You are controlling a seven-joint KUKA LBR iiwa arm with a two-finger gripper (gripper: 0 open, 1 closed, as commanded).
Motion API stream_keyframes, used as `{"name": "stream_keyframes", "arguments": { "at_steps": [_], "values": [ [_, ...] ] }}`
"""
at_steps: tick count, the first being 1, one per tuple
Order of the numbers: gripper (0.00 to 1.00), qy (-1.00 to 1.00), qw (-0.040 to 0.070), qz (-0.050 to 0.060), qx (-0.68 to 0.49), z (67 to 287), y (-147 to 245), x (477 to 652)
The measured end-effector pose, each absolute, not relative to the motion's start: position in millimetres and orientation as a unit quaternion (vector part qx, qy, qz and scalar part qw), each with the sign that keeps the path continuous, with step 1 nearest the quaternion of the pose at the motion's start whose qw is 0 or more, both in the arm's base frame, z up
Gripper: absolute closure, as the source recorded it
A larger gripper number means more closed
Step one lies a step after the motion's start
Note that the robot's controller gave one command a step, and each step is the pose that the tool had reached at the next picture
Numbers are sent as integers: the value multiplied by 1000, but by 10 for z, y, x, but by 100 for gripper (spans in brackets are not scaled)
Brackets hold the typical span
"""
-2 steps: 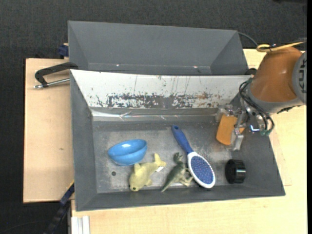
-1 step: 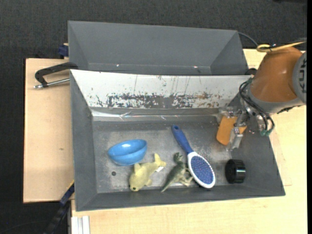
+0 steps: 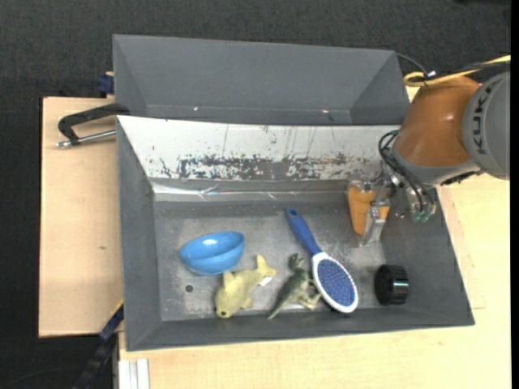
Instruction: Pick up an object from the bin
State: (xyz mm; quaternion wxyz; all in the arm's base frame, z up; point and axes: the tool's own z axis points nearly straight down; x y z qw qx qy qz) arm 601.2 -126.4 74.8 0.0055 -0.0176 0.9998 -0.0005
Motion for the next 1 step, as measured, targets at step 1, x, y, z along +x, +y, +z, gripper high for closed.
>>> {"name": "stream_keyframes", "arguments": {
  "at_steps": [1],
  "values": [
    [100,998,8,-2,-57,2131,-1369,5949]
  ]
}}
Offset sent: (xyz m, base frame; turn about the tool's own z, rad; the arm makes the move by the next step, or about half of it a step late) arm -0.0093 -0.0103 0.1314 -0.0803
